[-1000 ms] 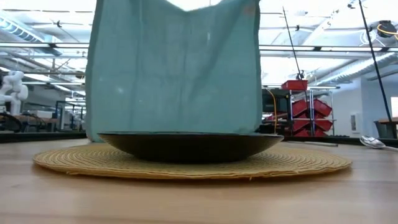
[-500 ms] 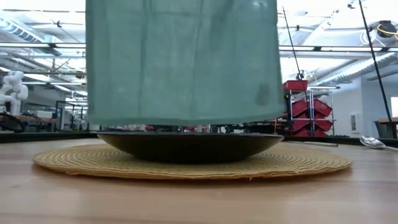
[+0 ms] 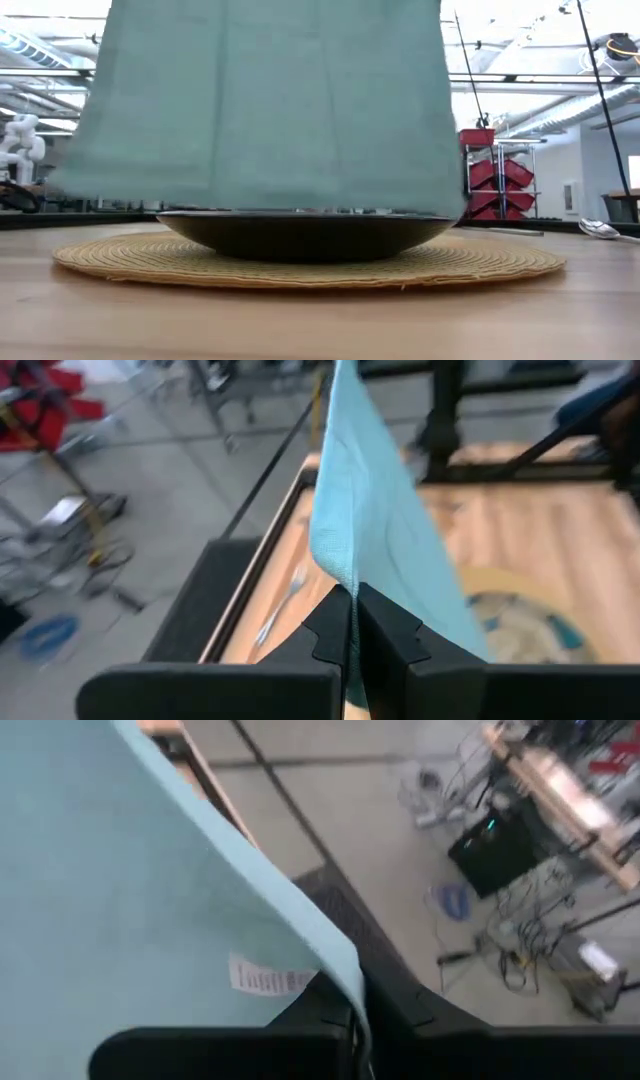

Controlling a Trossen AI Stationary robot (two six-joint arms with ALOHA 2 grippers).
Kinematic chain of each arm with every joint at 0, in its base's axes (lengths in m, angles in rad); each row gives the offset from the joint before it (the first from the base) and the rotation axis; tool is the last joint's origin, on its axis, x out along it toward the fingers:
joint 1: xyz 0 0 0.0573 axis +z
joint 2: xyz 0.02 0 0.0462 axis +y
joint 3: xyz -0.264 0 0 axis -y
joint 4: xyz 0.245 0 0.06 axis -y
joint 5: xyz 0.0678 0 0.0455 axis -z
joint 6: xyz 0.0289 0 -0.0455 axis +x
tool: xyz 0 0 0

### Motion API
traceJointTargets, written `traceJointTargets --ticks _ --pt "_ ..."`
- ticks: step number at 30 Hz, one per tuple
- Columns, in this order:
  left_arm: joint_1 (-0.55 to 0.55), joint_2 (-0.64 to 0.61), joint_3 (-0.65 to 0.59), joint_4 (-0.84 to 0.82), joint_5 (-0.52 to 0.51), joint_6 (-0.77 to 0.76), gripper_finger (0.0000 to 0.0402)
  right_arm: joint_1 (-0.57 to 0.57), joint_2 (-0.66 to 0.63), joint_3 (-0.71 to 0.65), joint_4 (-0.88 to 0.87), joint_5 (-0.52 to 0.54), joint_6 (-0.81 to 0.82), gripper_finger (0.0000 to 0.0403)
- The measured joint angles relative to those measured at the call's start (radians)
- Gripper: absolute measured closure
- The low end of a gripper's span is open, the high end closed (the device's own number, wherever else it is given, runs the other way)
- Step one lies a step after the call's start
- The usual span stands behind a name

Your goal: Set table place

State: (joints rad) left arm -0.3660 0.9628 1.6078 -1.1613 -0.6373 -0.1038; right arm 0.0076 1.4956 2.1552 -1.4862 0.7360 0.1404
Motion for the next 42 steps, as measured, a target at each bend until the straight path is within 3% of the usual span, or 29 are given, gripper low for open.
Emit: traceJointTargets --ticks 4,10,14,19,23,35,37,42 --pt "0.008 0.000 -0.071 -0.026 -0.074 -0.022 0.0401 -0.101 0.000 -0.132 0.091 -0.075 -0.040 0.0403" --pt "0.085 0.007 -0.182 -0.034 -0.122 -0.014 0.0401 -0.267 0.003 -0.362 0.407 -0.299 -0.177 0.0403" --pt "0.153 0.002 -0.229 -0.038 -0.145 -0.021 0.0401 -0.387 0.020 -0.453 0.519 -0.424 -0.214 0.0403" --pt "0.219 0.002 -0.254 -0.070 -0.130 -0.046 0.0401 -0.505 0.044 -0.530 0.617 -0.464 -0.253 0.0403" --pt "0.268 0.001 -0.300 -0.069 -0.126 -0.044 0.0401 -0.576 0.054 -0.589 0.729 -0.579 -0.266 0.0403" --pt "0.405 0.001 -0.372 -0.055 -0.123 -0.021 0.0401 -0.656 0.169 -0.616 0.934 -0.779 -0.284 0.0403" --pt "0.415 0.001 -0.372 -0.057 -0.122 -0.021 0.0402 -0.654 0.182 -0.616 0.921 -0.792 -0.292 0.0403" --pt "0.454 0.001 -0.372 -0.112 -0.122 -0.020 0.0402 -0.643 0.186 -0.616 0.866 -0.612 -0.328 0.0403"
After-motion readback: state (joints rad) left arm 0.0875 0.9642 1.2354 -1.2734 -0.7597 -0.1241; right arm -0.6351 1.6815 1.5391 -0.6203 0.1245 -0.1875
